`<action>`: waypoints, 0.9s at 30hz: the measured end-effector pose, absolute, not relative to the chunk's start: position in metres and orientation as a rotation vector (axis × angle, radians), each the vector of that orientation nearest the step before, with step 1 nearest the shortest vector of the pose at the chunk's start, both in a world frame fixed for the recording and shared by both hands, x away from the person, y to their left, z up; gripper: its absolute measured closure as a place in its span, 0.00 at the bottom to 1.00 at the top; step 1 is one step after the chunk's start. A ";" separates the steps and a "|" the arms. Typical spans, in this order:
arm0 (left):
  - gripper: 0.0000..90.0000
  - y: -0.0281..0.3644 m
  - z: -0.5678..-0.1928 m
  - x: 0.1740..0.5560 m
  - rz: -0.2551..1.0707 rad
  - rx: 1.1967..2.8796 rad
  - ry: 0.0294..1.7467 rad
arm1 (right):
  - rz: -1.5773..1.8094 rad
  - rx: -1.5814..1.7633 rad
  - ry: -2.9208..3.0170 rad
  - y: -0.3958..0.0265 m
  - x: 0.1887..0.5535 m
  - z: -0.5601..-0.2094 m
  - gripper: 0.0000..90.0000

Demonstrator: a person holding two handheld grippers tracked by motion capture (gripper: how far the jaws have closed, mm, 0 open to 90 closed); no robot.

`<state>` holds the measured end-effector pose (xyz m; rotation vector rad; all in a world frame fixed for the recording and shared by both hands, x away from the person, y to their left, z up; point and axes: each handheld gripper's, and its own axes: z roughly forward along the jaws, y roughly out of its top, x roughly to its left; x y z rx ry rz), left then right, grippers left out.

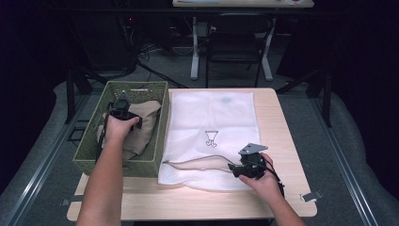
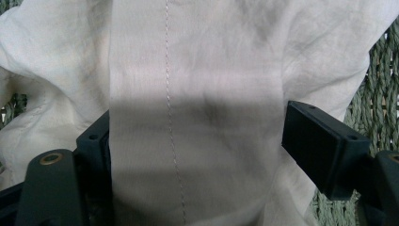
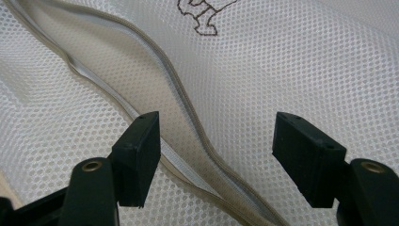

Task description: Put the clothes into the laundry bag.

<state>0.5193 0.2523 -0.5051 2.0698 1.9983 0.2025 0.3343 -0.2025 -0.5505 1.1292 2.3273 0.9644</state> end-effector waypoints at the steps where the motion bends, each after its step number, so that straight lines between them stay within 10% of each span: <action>1: 0.23 0.252 -0.506 0.520 0.203 2.067 2.003 | 0.964 1.130 2.326 -0.203 0.334 -0.551 0.35; 27: 0.14 0.236 -0.517 0.523 0.238 2.112 2.016 | 0.957 1.122 2.334 -0.201 0.335 -0.551 0.35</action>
